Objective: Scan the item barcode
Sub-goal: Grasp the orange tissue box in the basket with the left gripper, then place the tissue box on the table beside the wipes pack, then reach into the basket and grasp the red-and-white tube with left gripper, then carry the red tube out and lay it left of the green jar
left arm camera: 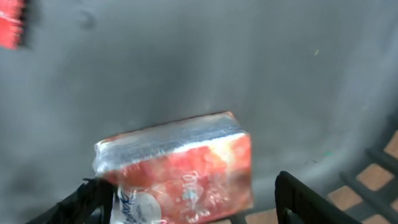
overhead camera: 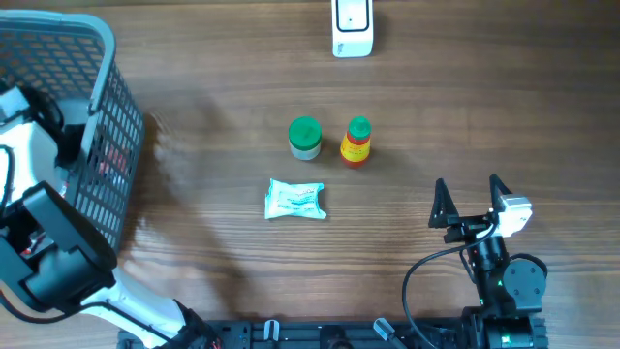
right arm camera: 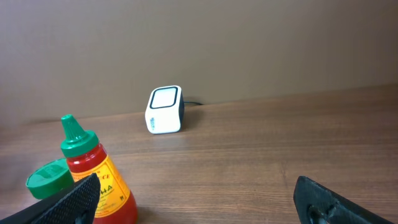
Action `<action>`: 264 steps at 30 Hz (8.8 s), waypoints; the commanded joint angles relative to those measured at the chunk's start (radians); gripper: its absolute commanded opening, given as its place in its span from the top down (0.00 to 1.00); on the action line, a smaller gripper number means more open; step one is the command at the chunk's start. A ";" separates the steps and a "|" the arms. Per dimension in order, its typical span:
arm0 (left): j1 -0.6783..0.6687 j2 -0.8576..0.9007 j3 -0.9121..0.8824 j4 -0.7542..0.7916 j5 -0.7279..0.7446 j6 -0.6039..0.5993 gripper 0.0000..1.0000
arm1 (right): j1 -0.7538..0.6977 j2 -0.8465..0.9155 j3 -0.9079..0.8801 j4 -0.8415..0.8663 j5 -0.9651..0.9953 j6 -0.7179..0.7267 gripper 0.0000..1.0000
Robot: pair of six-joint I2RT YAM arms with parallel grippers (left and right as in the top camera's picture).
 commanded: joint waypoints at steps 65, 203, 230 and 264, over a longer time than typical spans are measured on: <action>-1.375 -0.257 -0.149 0.066 -0.321 -0.297 0.82 | 0.006 -0.002 -0.001 0.004 0.014 -0.012 0.00; -0.018 -0.795 -0.181 0.306 0.404 0.045 0.96 | 0.006 -0.002 -0.001 0.004 0.014 -0.012 0.00; -0.904 -0.698 -0.616 0.397 -0.268 0.148 0.96 | 0.006 -0.002 -0.001 0.004 0.014 -0.012 0.00; -0.900 -0.463 -0.503 0.751 -0.256 0.097 0.13 | 0.006 -0.002 0.000 0.004 0.014 -0.012 0.00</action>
